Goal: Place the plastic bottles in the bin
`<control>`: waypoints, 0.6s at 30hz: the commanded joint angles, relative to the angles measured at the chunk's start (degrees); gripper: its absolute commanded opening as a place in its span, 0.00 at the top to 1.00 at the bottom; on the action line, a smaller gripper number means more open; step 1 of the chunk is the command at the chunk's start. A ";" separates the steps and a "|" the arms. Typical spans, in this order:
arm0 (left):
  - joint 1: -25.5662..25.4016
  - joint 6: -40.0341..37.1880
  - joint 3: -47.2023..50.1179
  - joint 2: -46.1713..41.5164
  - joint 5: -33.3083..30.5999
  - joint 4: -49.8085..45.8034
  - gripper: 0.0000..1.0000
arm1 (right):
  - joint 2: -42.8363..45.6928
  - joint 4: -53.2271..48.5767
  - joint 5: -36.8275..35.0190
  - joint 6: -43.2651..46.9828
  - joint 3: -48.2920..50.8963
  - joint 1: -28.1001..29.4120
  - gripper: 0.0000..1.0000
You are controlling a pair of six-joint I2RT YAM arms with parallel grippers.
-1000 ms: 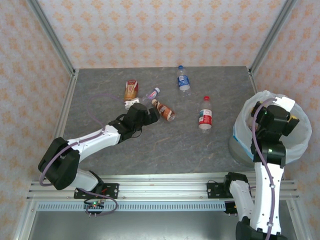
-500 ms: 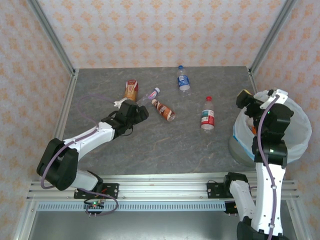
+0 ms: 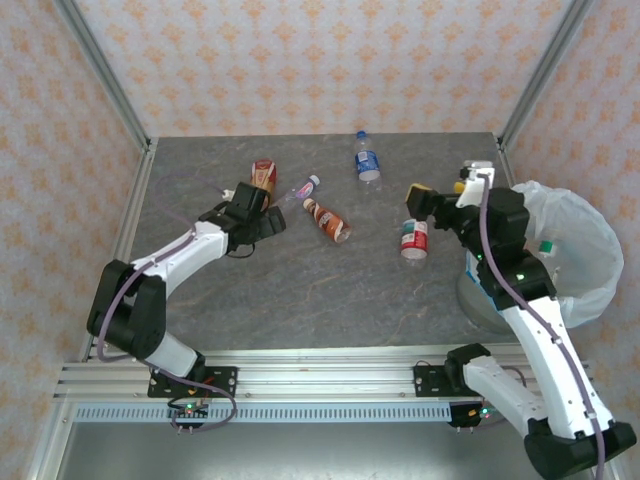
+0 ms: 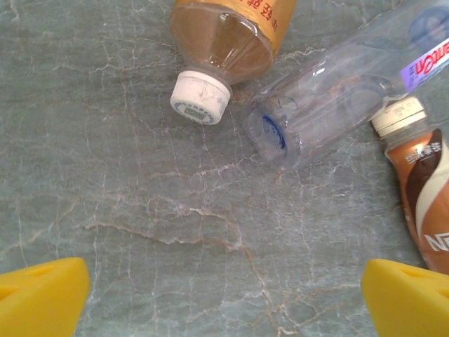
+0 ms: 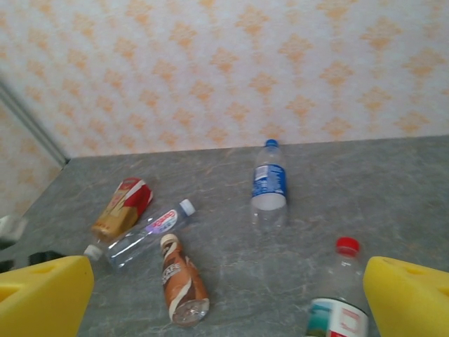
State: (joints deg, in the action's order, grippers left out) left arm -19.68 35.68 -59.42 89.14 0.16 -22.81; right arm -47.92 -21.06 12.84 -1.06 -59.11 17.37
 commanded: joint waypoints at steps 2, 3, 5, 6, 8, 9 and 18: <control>2.80 -7.50 -6.26 3.54 -1.96 -5.64 0.00 | -3.03 5.86 -6.78 4.11 1.65 6.71 0.01; 3.96 -7.18 -7.11 4.19 -1.03 -5.67 0.00 | -3.79 6.05 -7.70 4.84 1.72 8.06 0.01; 6.80 -6.82 -9.30 6.15 2.63 -5.04 0.00 | -5.49 6.37 -9.82 6.32 1.58 10.83 0.01; 7.46 -7.50 -10.52 7.30 3.98 -4.93 0.00 | -6.14 6.46 -10.54 6.82 1.54 11.79 0.01; 8.17 -9.85 -14.76 10.96 4.84 -6.56 0.00 | -7.42 7.37 -11.69 6.64 1.63 13.63 0.01; 8.52 -10.61 -16.66 12.57 5.13 -7.33 0.01 | -7.93 8.10 -11.94 5.87 1.84 14.23 0.01; 11.74 -15.55 -23.76 21.11 10.41 -9.33 0.23 | -8.51 11.84 -12.81 2.48 5.66 16.91 0.01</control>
State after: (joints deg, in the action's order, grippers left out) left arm -9.15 23.22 -81.19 109.10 8.23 -29.04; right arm -56.90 -11.86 2.44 2.81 -54.39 34.00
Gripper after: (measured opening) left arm 0.778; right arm 0.992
